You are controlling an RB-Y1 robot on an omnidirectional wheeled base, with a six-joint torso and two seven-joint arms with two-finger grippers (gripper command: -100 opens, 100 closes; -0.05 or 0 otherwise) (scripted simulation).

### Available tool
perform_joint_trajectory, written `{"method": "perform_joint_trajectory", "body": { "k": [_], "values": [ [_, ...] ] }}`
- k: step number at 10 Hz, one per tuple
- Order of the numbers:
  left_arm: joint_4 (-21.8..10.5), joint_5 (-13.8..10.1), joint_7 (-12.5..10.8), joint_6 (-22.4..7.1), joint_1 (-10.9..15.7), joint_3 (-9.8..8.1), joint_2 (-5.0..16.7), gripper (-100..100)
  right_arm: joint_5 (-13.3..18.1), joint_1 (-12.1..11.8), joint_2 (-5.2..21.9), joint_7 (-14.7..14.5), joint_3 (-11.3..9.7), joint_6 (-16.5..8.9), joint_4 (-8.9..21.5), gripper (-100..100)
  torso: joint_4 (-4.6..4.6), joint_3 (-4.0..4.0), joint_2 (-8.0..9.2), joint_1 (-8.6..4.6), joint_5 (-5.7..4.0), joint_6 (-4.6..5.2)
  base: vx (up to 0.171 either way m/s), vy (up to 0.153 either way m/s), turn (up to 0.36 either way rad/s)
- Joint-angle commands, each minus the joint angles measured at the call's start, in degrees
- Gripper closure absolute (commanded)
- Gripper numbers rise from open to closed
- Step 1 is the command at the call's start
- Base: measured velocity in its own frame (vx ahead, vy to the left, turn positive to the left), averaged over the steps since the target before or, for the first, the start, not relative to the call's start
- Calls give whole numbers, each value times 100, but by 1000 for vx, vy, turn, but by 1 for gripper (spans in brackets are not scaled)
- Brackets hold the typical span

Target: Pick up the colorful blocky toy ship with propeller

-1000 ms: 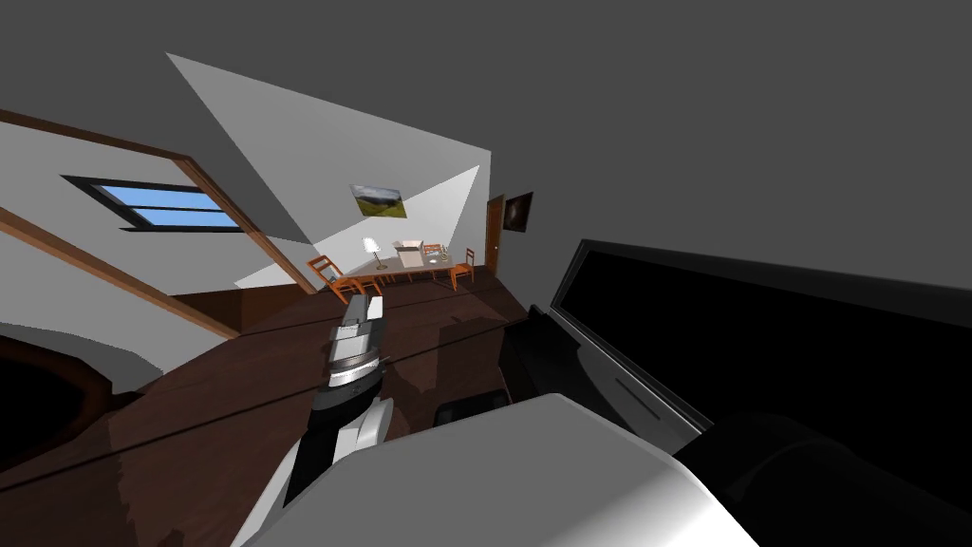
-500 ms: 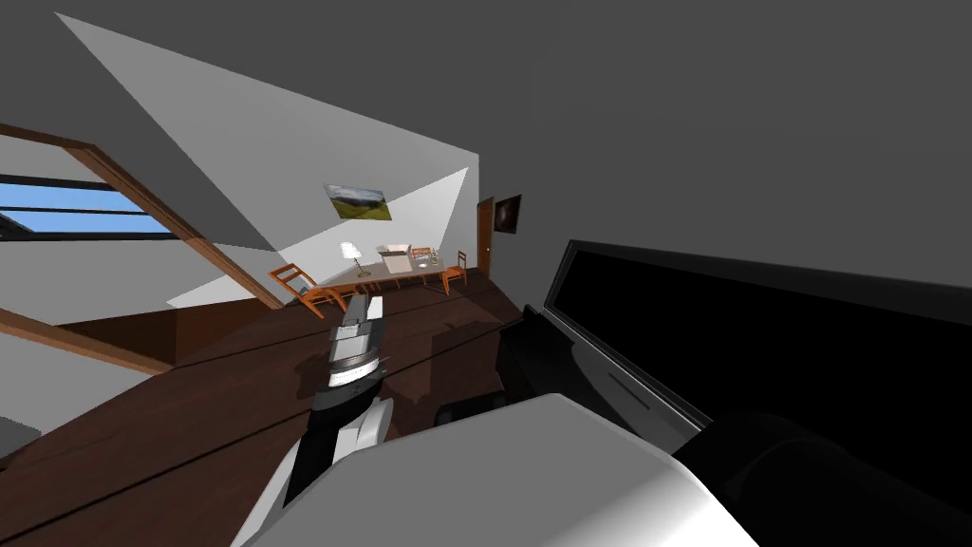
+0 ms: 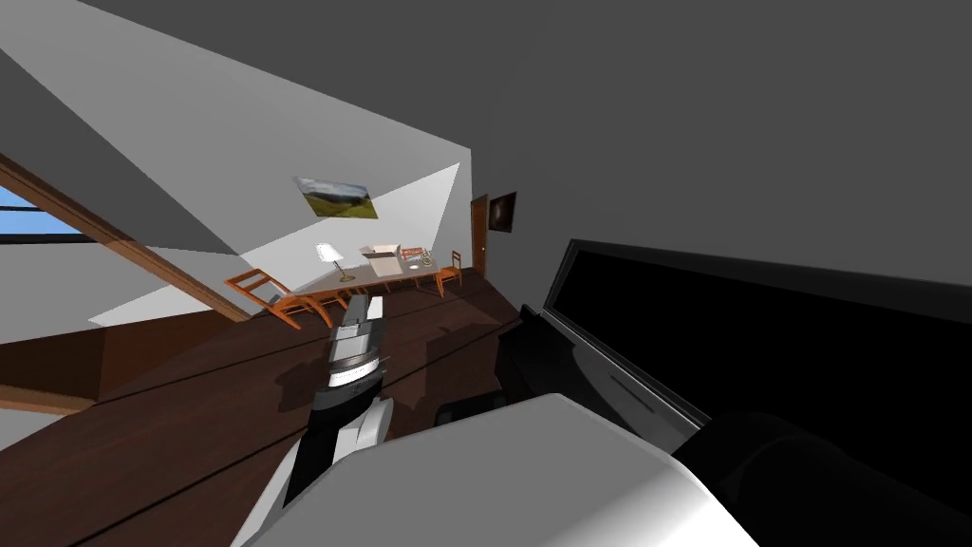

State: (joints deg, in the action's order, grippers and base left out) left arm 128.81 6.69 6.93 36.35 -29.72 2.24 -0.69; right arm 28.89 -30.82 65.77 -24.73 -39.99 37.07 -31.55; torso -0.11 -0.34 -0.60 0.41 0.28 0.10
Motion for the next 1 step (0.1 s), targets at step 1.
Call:
{"method": "perform_joint_trajectory", "body": {
  "k": [1],
  "values": [
    [0, 0, 0, 0, 0, 0, 0, 0, 0, 0, 0, 0, 0, 0, 0, 0, 0, 0, 0, 0, 0, 0, 8, 2, 6]
  ]
}}
